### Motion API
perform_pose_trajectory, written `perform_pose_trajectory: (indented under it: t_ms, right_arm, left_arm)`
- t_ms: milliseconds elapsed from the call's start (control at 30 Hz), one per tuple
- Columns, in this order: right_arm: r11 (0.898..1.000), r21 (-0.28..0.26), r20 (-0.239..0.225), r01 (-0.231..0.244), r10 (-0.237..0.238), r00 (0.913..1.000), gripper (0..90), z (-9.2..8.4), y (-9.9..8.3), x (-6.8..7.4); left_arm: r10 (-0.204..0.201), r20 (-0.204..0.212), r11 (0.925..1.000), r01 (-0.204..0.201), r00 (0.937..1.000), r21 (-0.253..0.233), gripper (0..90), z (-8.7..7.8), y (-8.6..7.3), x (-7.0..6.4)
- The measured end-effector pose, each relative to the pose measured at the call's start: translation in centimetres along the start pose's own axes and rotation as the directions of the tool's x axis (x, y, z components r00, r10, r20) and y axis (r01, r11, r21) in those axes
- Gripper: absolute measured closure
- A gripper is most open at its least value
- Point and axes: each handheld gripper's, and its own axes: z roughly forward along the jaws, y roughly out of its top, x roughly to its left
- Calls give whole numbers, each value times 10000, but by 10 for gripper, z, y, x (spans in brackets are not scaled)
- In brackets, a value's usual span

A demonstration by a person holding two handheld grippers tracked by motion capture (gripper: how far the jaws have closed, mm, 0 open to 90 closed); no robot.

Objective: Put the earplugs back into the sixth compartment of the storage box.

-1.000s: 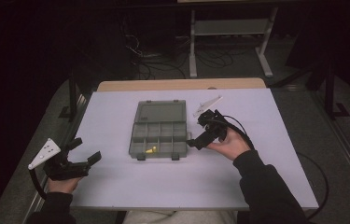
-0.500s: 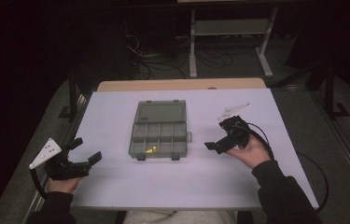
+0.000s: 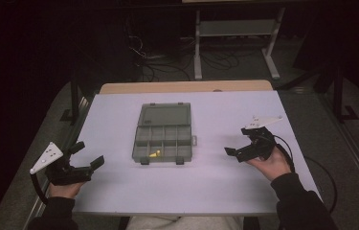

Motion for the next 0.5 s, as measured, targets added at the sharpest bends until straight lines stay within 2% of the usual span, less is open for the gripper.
perform_pose_trajectory:
  t_ms: [233, 367, 500]
  right_arm:
    - [9950, -935, 596, -352, 409, 9974, 0, -18, -19, -5]
    - [9890, -1323, 628, -655, 743, 9953, 0, -27, -30, -7]
    - [9851, -1544, 676, -760, 873, 9939, 0, -32, -40, -6]
  left_arm:
    - [14, -2, 10000, -14, 10000, 8, 0, 0, 0, 0]
    - [41, -16, 10000, -41, 10000, -8, 0, 0, 1, 0]
    - [19, -37, 10000, -19, 10000, -21, 0, -1, 1, 0]
